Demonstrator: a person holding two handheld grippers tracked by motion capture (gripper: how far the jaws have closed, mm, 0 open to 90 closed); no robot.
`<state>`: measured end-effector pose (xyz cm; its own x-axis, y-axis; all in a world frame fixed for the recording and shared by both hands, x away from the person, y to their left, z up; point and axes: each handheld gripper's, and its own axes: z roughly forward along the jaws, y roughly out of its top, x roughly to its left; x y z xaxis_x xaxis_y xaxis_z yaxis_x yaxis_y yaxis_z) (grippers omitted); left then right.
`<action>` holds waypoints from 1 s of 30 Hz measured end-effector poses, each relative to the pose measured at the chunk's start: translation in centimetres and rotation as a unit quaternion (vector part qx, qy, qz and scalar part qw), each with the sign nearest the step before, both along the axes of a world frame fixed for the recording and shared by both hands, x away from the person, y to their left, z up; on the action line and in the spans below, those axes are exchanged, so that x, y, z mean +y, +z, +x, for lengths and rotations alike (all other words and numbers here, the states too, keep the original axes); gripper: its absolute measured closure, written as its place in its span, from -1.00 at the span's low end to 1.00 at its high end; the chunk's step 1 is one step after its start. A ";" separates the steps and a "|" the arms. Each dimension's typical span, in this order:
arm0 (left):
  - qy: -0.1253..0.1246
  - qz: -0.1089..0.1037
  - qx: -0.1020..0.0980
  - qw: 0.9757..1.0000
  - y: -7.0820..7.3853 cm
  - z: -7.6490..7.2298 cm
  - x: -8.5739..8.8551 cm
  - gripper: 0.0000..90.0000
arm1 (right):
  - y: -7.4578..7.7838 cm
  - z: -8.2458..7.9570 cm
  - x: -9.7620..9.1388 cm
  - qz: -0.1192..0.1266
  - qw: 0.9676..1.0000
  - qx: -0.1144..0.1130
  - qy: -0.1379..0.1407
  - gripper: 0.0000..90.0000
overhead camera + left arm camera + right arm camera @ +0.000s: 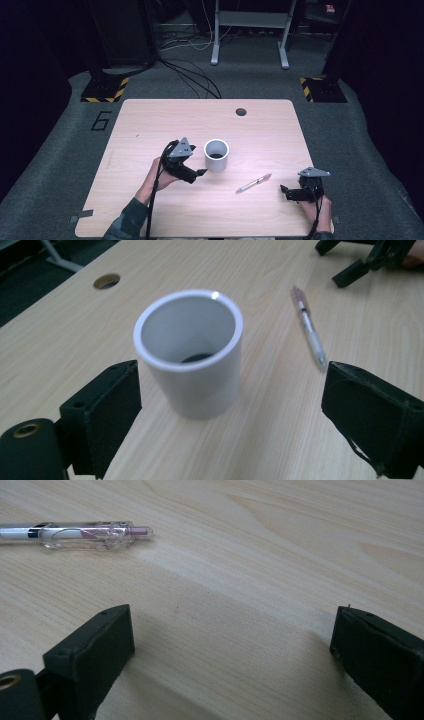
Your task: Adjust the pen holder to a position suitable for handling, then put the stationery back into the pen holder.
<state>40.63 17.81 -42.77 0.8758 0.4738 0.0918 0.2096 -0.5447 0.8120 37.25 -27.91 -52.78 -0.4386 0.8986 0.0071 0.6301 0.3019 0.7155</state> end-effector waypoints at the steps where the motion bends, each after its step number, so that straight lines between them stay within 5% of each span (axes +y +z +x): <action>1: 0.007 0.001 0.001 1.000 -0.3 -0.2 0.5 -0.86 | 0.0 0.0 0.0 0.000 1.000 0.000 0.000 -0.92; 7: 0.058 -0.002 0.009 0.998 -2.1 -1.7 3.6 -0.94 | 0.0 0.0 0.0 0.000 1.000 -0.001 0.001 -0.92; 16: 0.135 -0.012 0.030 0.990 -5.3 -3.3 7.7 -1.00 | -0.1 0.0 0.0 0.000 1.000 -0.005 -0.001 -0.92; 22: 0.186 -0.003 0.046 0.981 -7.4 -3.8 10.1 -1.00 | 0.0 0.0 0.0 -0.001 1.000 0.003 -0.001 -0.92; 26: 0.225 0.008 0.050 0.973 -8.5 -3.8 11.4 -1.00 | 0.0 0.0 0.1 0.000 1.000 -0.002 -0.003 -0.93; 30: 0.250 0.041 0.057 0.966 -9.4 -3.5 11.9 -1.00 | 0.0 0.0 0.1 -0.002 1.000 -0.001 -0.004 -0.94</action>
<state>37.09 29.76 -52.21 0.5465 0.8350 0.0637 0.5475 -0.4138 0.7273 37.24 -27.82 -52.81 -0.4312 0.9023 0.0019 0.6305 0.2998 0.7160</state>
